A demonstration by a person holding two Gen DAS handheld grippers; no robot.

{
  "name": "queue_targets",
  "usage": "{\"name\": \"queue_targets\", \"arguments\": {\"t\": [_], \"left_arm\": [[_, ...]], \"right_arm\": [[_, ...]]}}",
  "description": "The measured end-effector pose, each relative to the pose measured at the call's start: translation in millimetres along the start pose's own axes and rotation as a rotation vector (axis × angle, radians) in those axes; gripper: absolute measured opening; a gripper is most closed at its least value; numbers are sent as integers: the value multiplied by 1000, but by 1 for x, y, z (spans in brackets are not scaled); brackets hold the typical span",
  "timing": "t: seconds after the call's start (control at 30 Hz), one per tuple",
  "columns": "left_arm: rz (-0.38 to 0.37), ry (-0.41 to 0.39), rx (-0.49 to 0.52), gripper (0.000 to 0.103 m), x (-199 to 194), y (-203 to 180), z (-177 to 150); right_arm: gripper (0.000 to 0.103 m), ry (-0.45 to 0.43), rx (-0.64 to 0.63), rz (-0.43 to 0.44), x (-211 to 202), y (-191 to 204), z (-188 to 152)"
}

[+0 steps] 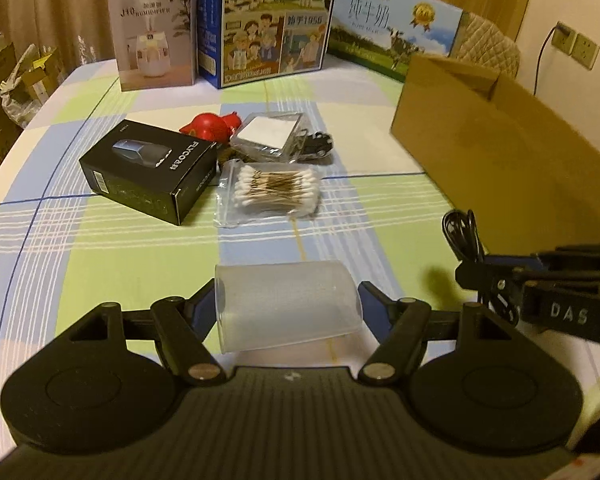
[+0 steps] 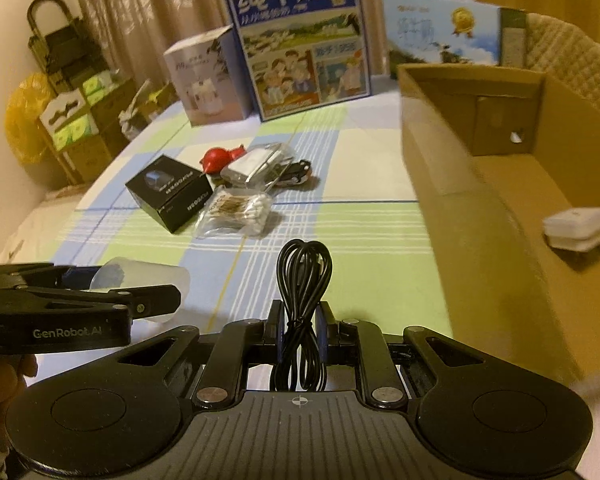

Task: Organize objects
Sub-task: 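Carry the cable and clear cup into the cardboard box and release both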

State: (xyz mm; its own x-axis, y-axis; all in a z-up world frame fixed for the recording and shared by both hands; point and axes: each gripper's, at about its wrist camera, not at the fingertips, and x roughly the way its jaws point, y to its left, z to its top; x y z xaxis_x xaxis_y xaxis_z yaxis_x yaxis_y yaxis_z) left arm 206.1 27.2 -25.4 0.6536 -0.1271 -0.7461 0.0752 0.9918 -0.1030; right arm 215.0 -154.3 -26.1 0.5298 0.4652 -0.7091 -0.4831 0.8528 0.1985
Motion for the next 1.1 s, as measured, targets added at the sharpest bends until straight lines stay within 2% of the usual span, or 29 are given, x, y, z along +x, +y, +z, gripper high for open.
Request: {"name": "queue_targets", "arguments": {"t": [0.33,0.67,1.1], "left_arm": [[-26,-49,-45,69,-58,-37,-21],[-45,-79,-38,69,-97,-66,-33],[-102,-133,3,69,-124,-105,-19]], "right_arm": [[13,-88,19,-11,-72,7,-15],[13,-119,24,-30,-112,3,-27],[13,-189,11,-112,-165,-33,-16]]}}
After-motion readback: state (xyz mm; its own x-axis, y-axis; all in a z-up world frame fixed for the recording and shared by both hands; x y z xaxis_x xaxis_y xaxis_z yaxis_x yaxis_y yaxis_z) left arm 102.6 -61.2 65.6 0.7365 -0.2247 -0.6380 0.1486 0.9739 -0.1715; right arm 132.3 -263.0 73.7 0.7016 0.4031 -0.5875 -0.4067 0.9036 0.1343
